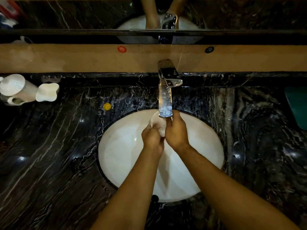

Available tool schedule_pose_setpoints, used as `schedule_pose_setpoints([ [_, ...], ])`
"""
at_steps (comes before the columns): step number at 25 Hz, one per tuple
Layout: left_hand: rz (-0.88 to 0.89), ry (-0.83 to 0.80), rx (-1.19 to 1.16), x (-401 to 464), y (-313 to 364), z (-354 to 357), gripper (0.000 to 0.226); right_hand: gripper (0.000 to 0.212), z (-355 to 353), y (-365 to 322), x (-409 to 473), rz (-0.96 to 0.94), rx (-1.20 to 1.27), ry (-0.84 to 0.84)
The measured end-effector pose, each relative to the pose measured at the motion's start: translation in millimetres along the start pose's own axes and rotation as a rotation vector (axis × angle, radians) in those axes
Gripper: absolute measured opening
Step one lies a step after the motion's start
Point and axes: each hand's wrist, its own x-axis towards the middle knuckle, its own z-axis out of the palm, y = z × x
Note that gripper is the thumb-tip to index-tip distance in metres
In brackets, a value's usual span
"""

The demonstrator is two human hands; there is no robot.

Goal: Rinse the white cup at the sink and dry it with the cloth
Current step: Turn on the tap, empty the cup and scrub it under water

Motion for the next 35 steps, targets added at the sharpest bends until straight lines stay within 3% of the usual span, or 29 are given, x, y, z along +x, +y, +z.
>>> schedule_pose_setpoints([
  [3, -0.015, -0.032, -0.083, 3.5, -3.3, 6.5, 0.037, 0.034, 4.2, 8.6, -7.2, 0.068, 0.112, 0.085],
  [7, 0.141, -0.043, 0.115, 8.1, -3.1, 2.3, 0.034, 0.061, 2.2, 17.6, -13.5, 0.123, 0.173, 0.022],
  [12, 0.237, -0.084, 0.384, 11.6, 2.7, -14.4, 0.020, 0.024, -0.4, 20.3, -5.1, 0.302, 0.294, -0.045],
  [15, 0.224, -0.081, 0.523, 10.2, 7.0, -18.4, 0.020, 0.030, -0.5, 17.0, -5.5, 0.300, 0.211, -0.046],
  [18, -0.018, -0.095, 0.280, 5.3, 14.6, -23.4, 0.029, 0.016, 0.8, 15.8, -7.6, 0.106, 0.024, 0.052],
  [20, -0.200, -0.115, 0.028, 1.3, 21.4, -26.0, 0.021, 0.019, -1.7, 17.8, -9.1, -0.044, -0.104, 0.044],
  [22, -0.271, -0.131, -0.076, -1.1, 27.4, -24.0, 0.021, 0.028, -4.3, 22.0, -11.6, -0.162, -0.167, -0.063],
  [25, -0.259, -0.172, -0.012, -1.2, 29.9, -14.5, 0.018, 0.038, -6.8, 30.9, -20.0, -0.233, -0.139, -0.239],
  [27, -0.274, -0.168, -0.017, -1.4, 31.5, -9.5, 0.012, 0.039, -9.4, 34.6, -25.4, -0.155, -0.009, -0.289],
  [30, -0.280, -0.213, -0.103, -2.6, 30.5, -5.5, 0.030, 0.031, -4.6, 32.2, -26.0, -0.022, 0.181, -0.215],
  [33, -0.175, -0.216, -0.102, -2.2, 18.5, 1.3, 0.041, 0.054, 5.6, 21.0, -12.4, 0.108, 0.330, -0.105],
  [35, -0.109, -0.183, -0.104, -1.1, 15.3, 4.0, 0.042, 0.057, 7.9, 14.5, -2.0, 0.299, 0.548, -0.073],
])
